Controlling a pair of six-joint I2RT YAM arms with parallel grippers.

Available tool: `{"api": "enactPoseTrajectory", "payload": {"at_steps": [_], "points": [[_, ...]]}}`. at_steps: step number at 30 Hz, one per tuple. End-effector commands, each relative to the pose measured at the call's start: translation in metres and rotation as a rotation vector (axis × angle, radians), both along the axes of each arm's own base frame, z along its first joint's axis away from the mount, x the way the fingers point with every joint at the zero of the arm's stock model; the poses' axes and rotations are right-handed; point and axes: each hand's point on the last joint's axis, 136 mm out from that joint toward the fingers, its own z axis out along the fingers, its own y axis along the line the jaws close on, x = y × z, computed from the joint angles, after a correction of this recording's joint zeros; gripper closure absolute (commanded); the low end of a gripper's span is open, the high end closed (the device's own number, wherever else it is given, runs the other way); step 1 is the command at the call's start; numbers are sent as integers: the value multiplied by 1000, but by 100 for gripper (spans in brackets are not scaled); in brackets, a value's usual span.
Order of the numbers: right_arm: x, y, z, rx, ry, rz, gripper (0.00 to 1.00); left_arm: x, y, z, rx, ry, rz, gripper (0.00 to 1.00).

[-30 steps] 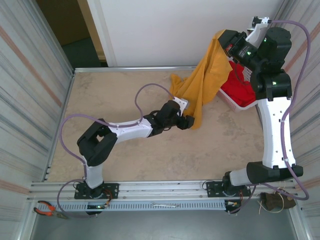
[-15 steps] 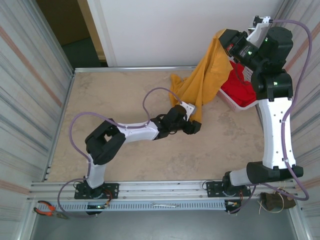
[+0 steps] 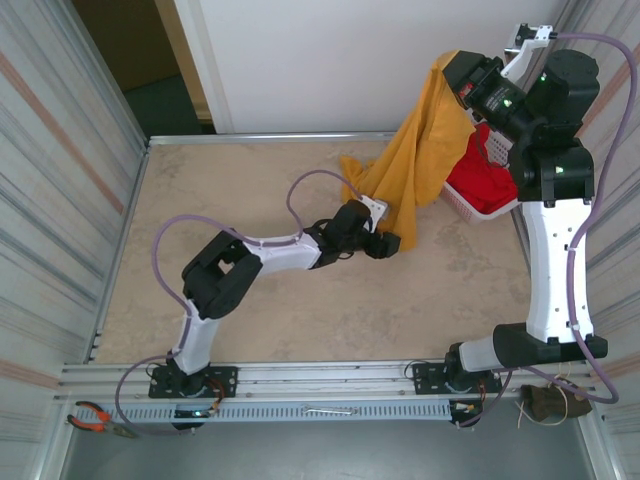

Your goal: Fold the inside-out t-shirt

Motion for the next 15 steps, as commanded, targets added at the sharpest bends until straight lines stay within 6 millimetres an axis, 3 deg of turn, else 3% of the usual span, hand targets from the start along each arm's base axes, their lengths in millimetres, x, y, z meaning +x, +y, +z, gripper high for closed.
{"api": "enactPoseTrajectory", "payload": {"at_steps": [1, 2, 8, 11, 15], "points": [[-15, -1, 23, 2, -74, -5, 100, -10, -20, 18, -96, 24, -98, 33], [-14, -1, 23, 2, -73, -4, 100, -12, -23, 4, -89, 46, -108, 32], [-10, 0, 20, 0, -69, -2, 100, -22, -36, 7, -122, 62, -155, 32], [-10, 0, 19, -2, -68, -2, 100, -22, -37, 3, -124, 70, -150, 39], [-8, -4, 18, -7, -64, -14, 100, -19, -32, 0, -126, 85, -132, 81]]}}
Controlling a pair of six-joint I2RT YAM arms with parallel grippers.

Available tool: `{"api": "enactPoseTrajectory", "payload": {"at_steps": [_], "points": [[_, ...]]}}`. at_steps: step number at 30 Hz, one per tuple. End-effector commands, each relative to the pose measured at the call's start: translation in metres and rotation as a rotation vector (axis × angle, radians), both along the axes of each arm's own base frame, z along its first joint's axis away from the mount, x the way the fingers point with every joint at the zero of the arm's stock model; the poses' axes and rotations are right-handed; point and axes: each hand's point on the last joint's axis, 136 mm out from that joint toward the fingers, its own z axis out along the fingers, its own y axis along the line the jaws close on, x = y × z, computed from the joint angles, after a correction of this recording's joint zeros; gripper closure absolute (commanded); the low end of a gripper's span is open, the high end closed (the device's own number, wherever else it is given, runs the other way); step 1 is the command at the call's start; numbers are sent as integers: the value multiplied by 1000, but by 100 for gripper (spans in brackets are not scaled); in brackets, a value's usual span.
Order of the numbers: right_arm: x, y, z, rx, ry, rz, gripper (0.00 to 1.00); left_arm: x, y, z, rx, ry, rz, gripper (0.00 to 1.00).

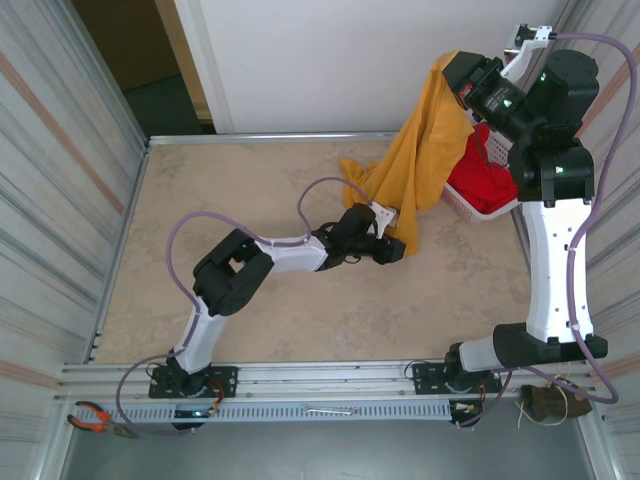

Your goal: Fold the inside-out t-shirt

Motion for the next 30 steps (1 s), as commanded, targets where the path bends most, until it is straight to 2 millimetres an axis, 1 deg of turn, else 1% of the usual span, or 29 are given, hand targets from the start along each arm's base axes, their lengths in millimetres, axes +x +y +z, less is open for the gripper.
{"api": "enactPoseTrajectory", "payload": {"at_steps": [1, 2, 3, 4, 5, 6, 7, 9, 10, 12, 14, 15, 18, 20, 22, 24, 27, 29, 30], "points": [[-8, -5, 18, -7, -67, -17, 100, 3, -1, 1, -20, 7, 5, 91], [-8, -8, 18, -5, -64, -24, 100, 3, 4, 3, -16, 9, 11, 100], [-7, -11, 17, -4, -60, -33, 100, 5, 11, 3, 0, 9, 26, 100], [-6, -16, 15, -3, -56, -43, 100, 6, 20, 9, 14, 6, 45, 100], [-5, -21, 14, -1, -50, -54, 100, 11, 36, 14, 35, 6, 76, 100], [-3, -28, 10, 0, -39, -67, 100, 15, 57, 20, 69, 1, 108, 100], [-2, -34, 6, 3, -27, -76, 100, 23, 78, 31, 95, -17, 149, 100], [4, -47, -7, 3, 6, -87, 100, 40, 132, 58, 167, -57, 226, 100], [7, -52, -14, 3, 25, -88, 100, 47, 154, 74, 186, -82, 253, 100], [12, -60, -33, 2, 66, -79, 100, 63, 208, 110, 221, -121, 329, 100], [17, -64, -61, 7, 125, -76, 100, 78, 254, 143, 239, -172, 402, 100], [18, -63, -71, 9, 139, -68, 100, 85, 275, 160, 246, -200, 438, 100], [22, -57, -110, 16, 204, -40, 100, 106, 325, 199, 232, -237, 535, 100], [27, -55, -133, 17, 246, -31, 100, 119, 347, 220, 214, -250, 579, 100], [33, -53, -149, 12, 271, -24, 100, 134, 365, 234, 216, -259, 624, 100], [42, -53, -157, 4, 287, -20, 100, 151, 382, 247, 207, -277, 671, 100], [60, -54, -155, -9, 281, -12, 100, 179, 403, 272, 181, -297, 748, 100], [75, -57, -144, -9, 254, -10, 100, 196, 416, 293, 167, -311, 798, 100], [79, -58, -140, -7, 247, -12, 100, 202, 420, 307, 149, -328, 816, 100]]}}
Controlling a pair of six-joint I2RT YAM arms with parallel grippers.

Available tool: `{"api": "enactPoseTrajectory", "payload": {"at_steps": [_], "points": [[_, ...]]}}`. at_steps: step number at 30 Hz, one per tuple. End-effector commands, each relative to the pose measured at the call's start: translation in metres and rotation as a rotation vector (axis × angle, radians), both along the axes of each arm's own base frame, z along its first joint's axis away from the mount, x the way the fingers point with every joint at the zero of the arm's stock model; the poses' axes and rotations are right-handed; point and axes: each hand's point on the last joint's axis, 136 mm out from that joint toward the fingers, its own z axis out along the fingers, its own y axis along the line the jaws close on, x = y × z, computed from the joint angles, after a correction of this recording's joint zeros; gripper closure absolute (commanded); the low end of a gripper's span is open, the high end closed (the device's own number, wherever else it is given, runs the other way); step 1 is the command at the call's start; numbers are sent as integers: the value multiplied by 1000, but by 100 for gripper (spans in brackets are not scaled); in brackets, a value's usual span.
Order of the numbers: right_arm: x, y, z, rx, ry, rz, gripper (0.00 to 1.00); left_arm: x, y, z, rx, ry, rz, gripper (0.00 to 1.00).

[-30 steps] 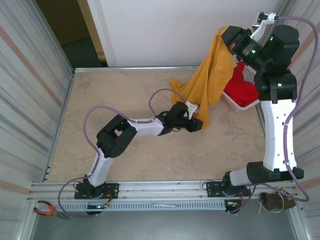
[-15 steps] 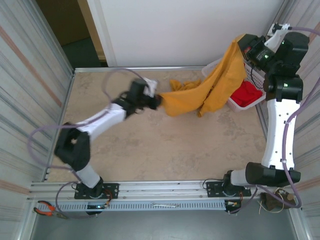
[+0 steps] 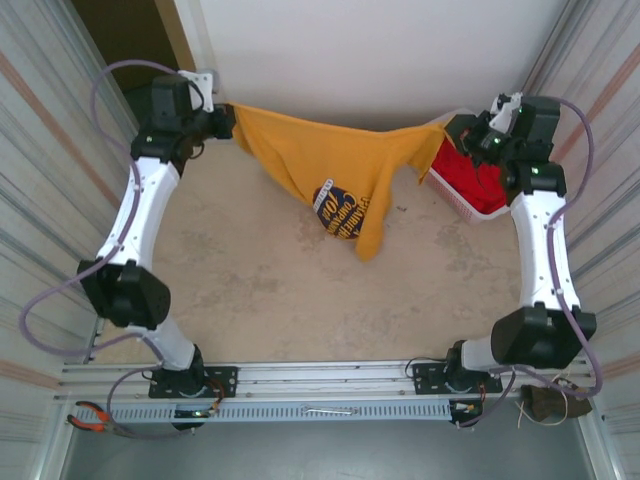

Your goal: Fold the inside-out t-shirt

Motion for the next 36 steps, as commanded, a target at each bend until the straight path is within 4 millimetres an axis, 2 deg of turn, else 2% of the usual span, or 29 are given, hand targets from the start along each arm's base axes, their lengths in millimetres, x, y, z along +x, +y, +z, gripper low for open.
{"api": "enactPoseTrajectory", "payload": {"at_steps": [1, 4, 7, 9, 11, 14, 16, 19, 21, 25, 27, 30, 32, 36], "points": [[14, -3, 48, -31, -155, 10, 100, 12, 18, 46, -33, -63, 58, 100], [12, -4, 81, -29, -224, 3, 100, 15, 20, 86, -78, -135, 68, 100], [0, -3, 109, -33, -283, -2, 100, 6, 19, 122, -109, -217, 67, 100], [-11, -2, 119, -37, -308, -3, 100, -3, 18, 134, -115, -249, 59, 100], [-26, -1, 122, -48, -323, -9, 100, -14, 16, 136, -105, -258, 44, 100], [-50, 0, 112, -52, -322, -22, 100, -35, 12, 123, -89, -242, 20, 100], [-67, 0, 106, -57, -324, -33, 100, -51, 11, 103, -69, -208, 17, 100], [-91, -1, 107, -78, -339, -57, 100, -79, 14, 85, -59, -190, 21, 100], [-105, -3, 117, -92, -367, -74, 100, -95, 17, 85, -51, -199, 30, 100], [-125, -6, 146, -111, -436, -98, 100, -121, 21, 105, -32, -253, 29, 100], [-125, -6, 151, -112, -446, -101, 100, -123, 22, 111, -22, -267, 35, 100], [-112, -7, 140, -106, -415, -97, 100, -116, 22, 104, -11, -247, 34, 100], [-99, -9, 121, -103, -368, -100, 100, -104, 21, 92, -2, -219, 30, 100], [-60, -12, 70, -101, -258, -108, 100, -64, 19, 47, 36, -115, 31, 100]]}}
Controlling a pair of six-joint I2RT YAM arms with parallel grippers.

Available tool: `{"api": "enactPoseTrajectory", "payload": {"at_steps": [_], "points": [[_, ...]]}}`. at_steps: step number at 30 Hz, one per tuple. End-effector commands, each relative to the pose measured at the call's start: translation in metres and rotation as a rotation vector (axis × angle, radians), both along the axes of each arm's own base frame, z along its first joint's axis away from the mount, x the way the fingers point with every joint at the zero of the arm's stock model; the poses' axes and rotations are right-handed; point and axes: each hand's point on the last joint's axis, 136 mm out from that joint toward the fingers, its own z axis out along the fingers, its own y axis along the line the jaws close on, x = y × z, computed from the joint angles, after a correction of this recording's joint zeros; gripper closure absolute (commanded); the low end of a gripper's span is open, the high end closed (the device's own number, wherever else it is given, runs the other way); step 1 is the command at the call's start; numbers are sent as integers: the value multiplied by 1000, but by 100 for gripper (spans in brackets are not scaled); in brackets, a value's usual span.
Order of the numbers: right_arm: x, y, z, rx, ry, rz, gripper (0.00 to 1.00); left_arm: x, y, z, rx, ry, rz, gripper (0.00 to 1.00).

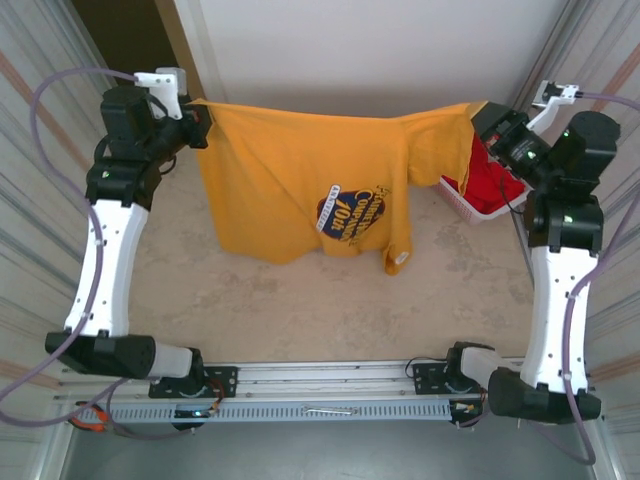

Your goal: Fold the inside-out t-shirt

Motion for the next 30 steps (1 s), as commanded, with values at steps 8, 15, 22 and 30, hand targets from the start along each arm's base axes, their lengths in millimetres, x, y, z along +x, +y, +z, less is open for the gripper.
{"api": "enactPoseTrajectory", "payload": {"at_steps": [8, 15, 22, 30], "points": [[108, -11, -56, -10, 125, -50, 100, 114, 8, -41, 57, 110, 82, 100], [84, 1, 34, -20, -49, -28, 100, 103, 4, 26, -23, 4, 80, 100], [23, 30, 8, -52, -42, 14, 100, 44, -5, -22, 7, 72, 36, 100], [-53, 88, -208, -204, 330, 125, 100, -48, -16, -212, 42, 440, 70, 100]]}}
